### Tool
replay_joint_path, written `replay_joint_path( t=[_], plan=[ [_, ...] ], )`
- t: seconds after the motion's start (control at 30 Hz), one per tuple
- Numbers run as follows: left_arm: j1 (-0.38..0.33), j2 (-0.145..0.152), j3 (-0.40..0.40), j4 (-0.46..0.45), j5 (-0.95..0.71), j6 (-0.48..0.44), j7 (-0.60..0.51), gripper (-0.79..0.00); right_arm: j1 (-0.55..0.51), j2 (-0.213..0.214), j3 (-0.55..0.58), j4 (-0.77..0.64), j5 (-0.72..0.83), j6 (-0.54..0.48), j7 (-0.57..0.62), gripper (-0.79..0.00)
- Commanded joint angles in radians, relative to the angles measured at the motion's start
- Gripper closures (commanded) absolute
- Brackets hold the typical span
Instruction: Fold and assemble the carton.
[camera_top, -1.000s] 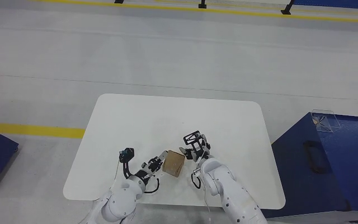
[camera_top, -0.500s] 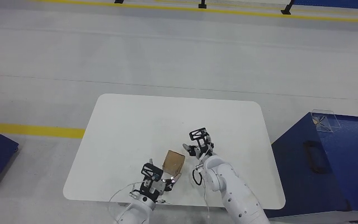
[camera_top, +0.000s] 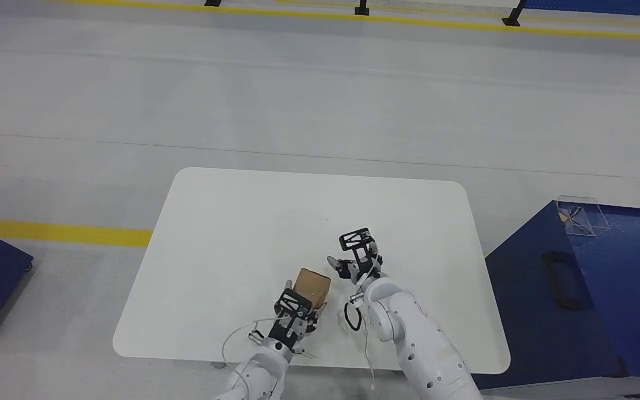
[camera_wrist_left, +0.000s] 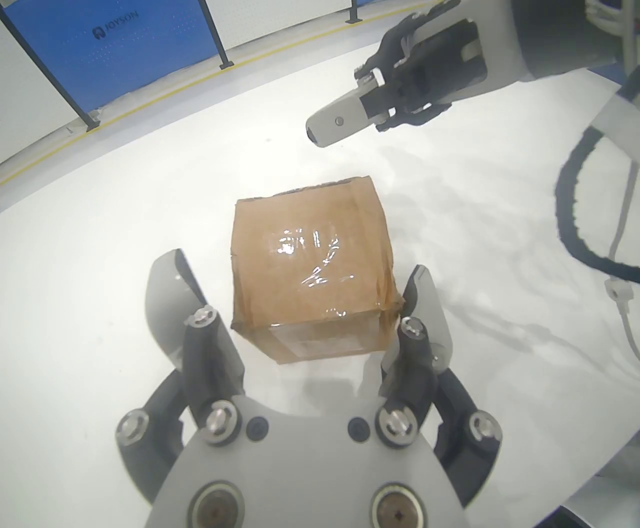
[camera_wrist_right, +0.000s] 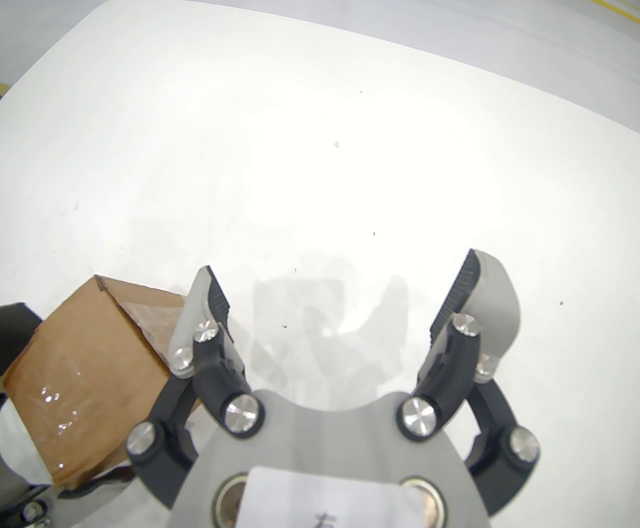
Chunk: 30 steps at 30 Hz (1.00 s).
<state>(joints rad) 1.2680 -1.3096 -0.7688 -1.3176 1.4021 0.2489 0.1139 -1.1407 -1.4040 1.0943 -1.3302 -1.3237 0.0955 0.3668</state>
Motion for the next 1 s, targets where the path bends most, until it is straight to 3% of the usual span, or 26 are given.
replay_joint_path(
  t=[0.0,0.13,0.17,0.2,0.37,0.5,0.6,0.7,0.73,0.77,0.83,0.97],
  plan=[
    [-0.010,-0.007,0.005,0.017,-0.007,0.003,0.006,-0.357,0.000,0.000,0.000,0.000,0.000,0.000,0.000,-0.785],
    [-0.015,-0.018,0.006,0.040,-0.016,0.007,0.022,-0.252,0.000,0.000,0.000,0.000,0.000,0.000,0.000,-0.785],
    [-0.014,-0.020,0.004,0.040,-0.024,0.001,0.025,-0.157,0.000,0.000,0.000,0.000,0.000,0.000,0.000,-0.785],
    [-0.013,-0.021,0.001,0.040,-0.027,-0.002,0.027,-0.012,0.000,0.000,0.000,0.000,0.000,0.000,0.000,-0.785],
    [0.012,-0.022,-0.039,-0.022,-0.115,-0.060,0.027,0.000,-0.010,0.002,0.031,-0.018,0.018,0.032,-0.042,-0.785],
    [0.059,-0.016,-0.128,-0.133,-0.361,-0.164,-0.033,0.000,-0.061,0.009,0.111,-0.092,0.087,0.069,-0.119,-0.785],
    [0.076,-0.015,-0.213,-0.185,-0.669,-0.247,-0.182,0.000,-0.100,0.013,0.149,-0.142,0.116,0.065,-0.162,-0.785],
    [0.069,-0.014,-0.290,-0.187,-0.950,-0.257,-0.361,0.000,-0.104,0.014,0.151,-0.146,0.118,0.063,-0.164,-0.785],
    [0.060,-0.013,-0.313,-0.174,-1.039,-0.245,-0.432,-0.160,-0.104,0.014,0.151,-0.146,0.118,0.063,-0.164,-0.785],
    [0.047,-0.012,-0.332,-0.157,-1.103,-0.222,-0.499,-0.748,-0.104,0.014,0.151,-0.146,0.118,0.063,-0.164,-0.785],
    [0.026,-0.010,-0.362,-0.135,-1.174,-0.198,-0.568,-0.785,-0.104,0.014,0.151,-0.146,0.118,0.063,-0.164,-0.785],
    [0.042,-0.007,-0.408,-0.128,-1.257,-0.179,-0.566,-0.785,-0.104,0.014,0.151,-0.146,0.118,0.063,-0.164,-0.785]
  ],
)
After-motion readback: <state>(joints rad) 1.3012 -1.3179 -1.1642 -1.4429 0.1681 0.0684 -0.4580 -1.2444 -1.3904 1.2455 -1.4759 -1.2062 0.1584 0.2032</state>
